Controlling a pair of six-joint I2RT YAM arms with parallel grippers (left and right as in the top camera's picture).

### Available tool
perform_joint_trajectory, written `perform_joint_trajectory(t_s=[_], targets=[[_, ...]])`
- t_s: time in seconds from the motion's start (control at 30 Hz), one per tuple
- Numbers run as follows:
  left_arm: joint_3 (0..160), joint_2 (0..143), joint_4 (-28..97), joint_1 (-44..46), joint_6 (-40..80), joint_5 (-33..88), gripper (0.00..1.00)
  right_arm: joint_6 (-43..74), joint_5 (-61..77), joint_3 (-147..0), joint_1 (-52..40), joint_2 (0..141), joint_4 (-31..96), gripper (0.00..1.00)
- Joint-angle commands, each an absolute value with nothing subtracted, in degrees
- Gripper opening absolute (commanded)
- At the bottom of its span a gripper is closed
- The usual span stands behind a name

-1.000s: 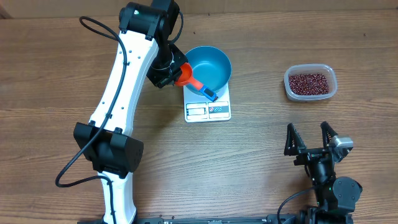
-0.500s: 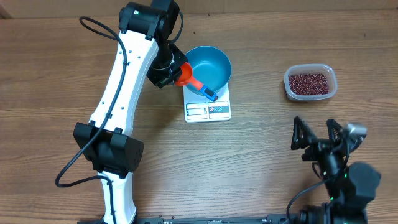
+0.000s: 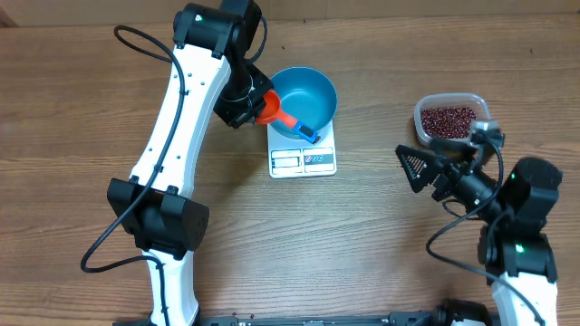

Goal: Scoop item into bowl and weigh 150g on scale
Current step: 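Move the right gripper toward the scoop's blue handle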

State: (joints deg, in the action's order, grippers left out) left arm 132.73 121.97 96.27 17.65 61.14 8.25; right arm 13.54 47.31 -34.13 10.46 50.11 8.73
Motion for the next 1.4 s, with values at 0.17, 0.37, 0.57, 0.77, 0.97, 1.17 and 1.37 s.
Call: perform_joint_trajectory(t_s=[0.17,0.37,0.57,0.77,0.97,1.17,1.37], targets=[[134.04,121.86,96.33,18.09,68.88,8.62,0.04,46.28,65.14,-35.77,10.61,58.74,-9.54,1.00],[134.04,121.86,95.85,18.11,71.68,9.19,0.04,59.55,62.17,-35.75,10.57,61.98,-11.79,1.00],[134.04,121.86,94.21,18.90,74.00,9.32,0.04,62.02,60.86,-35.75,8.80,63.83,-12.03,1.00],[134.04,121.86,92.05,20.88,75.57,9.32,0.05,62.78,56.73,-35.75,5.21,64.01,-12.25,1.00],[134.04,121.86,91.07,23.57,80.03,9.30,0.04,61.06,54.48,-35.75,2.76,64.01,-13.06,1.00],[134.04,121.86,90.52,26.81,81.87,9.30,0.04,59.31,53.58,-35.75,0.45,64.01,-13.65,1.00],[134.04,121.86,90.30,30.20,82.98,10.44,0.04,57.71,53.56,-35.70,-0.91,64.01,-13.19,1.00]])
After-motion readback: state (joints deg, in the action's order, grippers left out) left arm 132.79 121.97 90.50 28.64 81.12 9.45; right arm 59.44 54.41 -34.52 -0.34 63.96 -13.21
